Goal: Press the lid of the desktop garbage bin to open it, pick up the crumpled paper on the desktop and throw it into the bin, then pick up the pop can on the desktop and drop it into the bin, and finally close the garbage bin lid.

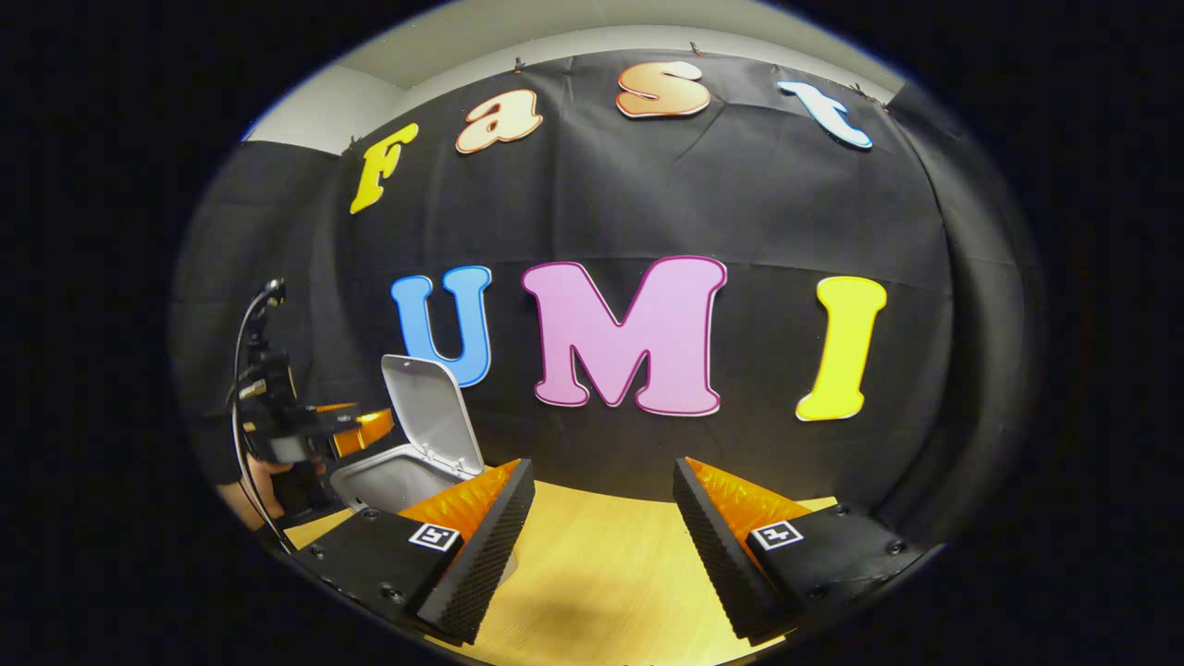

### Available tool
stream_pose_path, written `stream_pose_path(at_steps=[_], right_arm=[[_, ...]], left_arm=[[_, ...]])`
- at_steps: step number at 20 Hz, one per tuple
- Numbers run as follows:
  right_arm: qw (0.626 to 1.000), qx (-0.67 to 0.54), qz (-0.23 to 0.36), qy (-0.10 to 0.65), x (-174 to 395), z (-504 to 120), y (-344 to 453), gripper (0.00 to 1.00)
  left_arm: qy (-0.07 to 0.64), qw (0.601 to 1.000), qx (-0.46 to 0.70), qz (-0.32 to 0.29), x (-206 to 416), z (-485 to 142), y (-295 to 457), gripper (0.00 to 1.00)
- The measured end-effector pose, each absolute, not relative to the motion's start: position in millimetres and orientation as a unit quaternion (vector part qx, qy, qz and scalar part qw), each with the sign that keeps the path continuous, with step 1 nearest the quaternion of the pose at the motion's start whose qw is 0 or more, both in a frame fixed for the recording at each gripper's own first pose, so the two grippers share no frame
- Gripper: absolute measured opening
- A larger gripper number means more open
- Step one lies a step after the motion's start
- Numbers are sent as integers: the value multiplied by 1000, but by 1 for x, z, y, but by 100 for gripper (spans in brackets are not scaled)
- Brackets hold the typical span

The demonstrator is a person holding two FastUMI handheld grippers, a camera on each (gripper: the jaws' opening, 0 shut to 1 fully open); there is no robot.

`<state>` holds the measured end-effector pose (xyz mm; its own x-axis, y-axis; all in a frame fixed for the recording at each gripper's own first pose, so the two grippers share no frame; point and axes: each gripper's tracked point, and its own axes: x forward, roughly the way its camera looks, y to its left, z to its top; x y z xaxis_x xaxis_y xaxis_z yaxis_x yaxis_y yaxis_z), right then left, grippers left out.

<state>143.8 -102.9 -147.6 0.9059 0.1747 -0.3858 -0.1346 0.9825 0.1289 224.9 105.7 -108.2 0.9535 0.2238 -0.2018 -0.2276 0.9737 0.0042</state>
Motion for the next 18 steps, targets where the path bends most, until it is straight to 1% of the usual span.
stream_pose_path(at_steps=[2,5,7,11,12,15,18], right_arm=[[974,54,99,197,149,-141,-102,98],[974,45,114,189,145,-131,-106,98],[975,37,110,192,139,-131,-110,98],[971,43,85,218,119,-133,-113,98],[973,36,74,214,117,-127,-113,98],[978,42,43,200,113,-118,-103,98],[978,38,18,202,103,-116,-96,98]], left_arm=[[64,991,-50,109,243,-66,100,94],[29,994,-28,105,262,-39,103,93],[13,995,15,94,277,-25,98,93],[-7,998,53,45,309,-4,77,93],[-2,997,68,29,320,-4,75,92],[53,994,91,-18,340,-34,67,93],[113,990,70,-43,334,-65,64,94]])
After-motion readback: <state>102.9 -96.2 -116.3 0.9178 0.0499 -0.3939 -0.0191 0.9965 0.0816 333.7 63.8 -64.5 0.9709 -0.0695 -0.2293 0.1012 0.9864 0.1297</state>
